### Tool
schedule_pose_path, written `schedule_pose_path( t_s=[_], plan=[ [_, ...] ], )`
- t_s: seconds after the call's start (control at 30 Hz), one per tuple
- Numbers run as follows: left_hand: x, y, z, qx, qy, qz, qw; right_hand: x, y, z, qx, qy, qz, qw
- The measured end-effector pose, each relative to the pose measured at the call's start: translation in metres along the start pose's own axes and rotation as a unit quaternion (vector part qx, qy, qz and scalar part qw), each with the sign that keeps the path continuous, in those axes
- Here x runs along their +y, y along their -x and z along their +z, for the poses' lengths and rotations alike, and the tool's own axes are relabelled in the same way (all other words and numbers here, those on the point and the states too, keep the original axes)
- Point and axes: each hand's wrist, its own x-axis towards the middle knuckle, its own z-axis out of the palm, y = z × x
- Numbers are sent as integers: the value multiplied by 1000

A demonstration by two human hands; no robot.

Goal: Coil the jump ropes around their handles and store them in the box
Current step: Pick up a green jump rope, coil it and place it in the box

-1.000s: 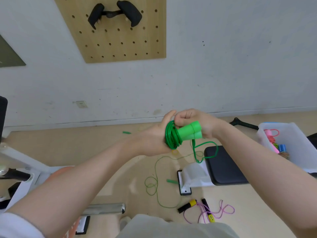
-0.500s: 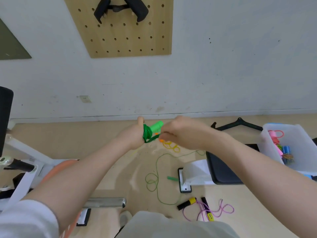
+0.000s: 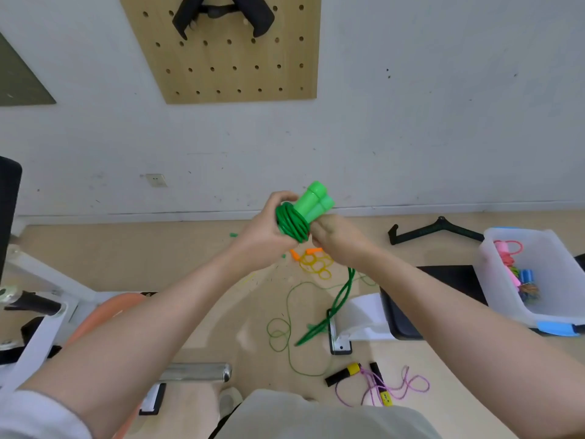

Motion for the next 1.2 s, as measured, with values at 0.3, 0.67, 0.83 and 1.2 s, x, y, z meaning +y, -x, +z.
schedule_pose_path(
  t_s=[0.3, 0.67, 0.83, 1.2],
  plan=[
    [-50, -11, -17, -76, -346, -71, 933, -41, 6, -11, -75, 380, -158, 908],
    [17, 29, -3, -128, -269, 93, 950, -14, -4, -38, -107, -244, -59, 962],
    [0, 31, -2, -146, -207, 77, 964, 9, 0, -5, -124, -422, 24, 898],
    [3, 13, 5, -16, 286, -113, 951, -1, -2, 26, 39, -111, 76, 990]
  ],
)
